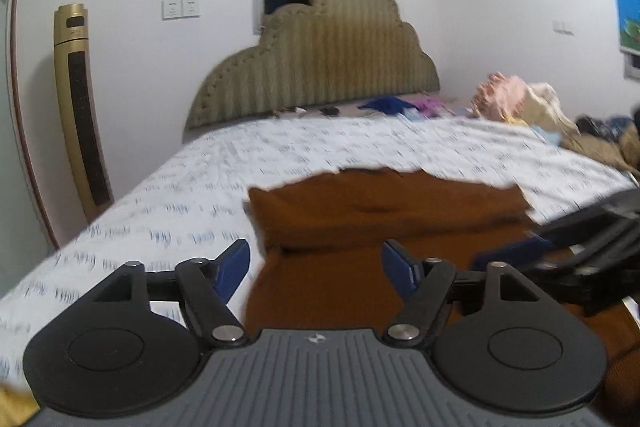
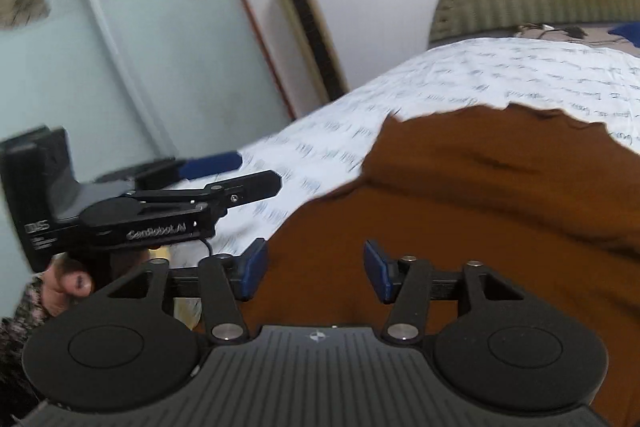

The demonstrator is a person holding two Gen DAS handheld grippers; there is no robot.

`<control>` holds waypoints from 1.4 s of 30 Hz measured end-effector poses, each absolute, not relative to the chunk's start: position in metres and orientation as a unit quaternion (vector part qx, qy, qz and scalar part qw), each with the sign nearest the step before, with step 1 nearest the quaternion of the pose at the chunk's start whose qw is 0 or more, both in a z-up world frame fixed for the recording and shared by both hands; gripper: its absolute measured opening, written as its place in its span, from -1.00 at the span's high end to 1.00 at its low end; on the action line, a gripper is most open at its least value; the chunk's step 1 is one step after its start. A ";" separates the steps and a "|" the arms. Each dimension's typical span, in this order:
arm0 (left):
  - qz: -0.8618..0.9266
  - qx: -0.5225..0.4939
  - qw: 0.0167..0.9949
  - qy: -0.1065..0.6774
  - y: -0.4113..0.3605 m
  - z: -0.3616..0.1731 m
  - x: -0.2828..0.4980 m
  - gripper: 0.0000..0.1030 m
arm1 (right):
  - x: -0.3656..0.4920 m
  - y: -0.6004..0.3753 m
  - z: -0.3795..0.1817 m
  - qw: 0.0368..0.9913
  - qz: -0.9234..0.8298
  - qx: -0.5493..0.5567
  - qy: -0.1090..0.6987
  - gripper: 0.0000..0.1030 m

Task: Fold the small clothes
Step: 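Move both open grippers to the sweater's ribbed hem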

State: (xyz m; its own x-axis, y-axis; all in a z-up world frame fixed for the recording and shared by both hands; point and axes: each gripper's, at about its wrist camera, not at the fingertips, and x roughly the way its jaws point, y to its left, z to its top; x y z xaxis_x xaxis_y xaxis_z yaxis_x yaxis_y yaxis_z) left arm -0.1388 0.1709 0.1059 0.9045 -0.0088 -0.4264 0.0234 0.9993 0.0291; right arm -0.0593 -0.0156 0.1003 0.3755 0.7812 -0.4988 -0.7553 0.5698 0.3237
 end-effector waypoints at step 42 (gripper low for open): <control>-0.016 -0.058 0.948 0.312 0.185 0.008 -0.232 -0.48 | -0.164 -0.208 0.007 0.855 0.325 0.166 0.369 -0.36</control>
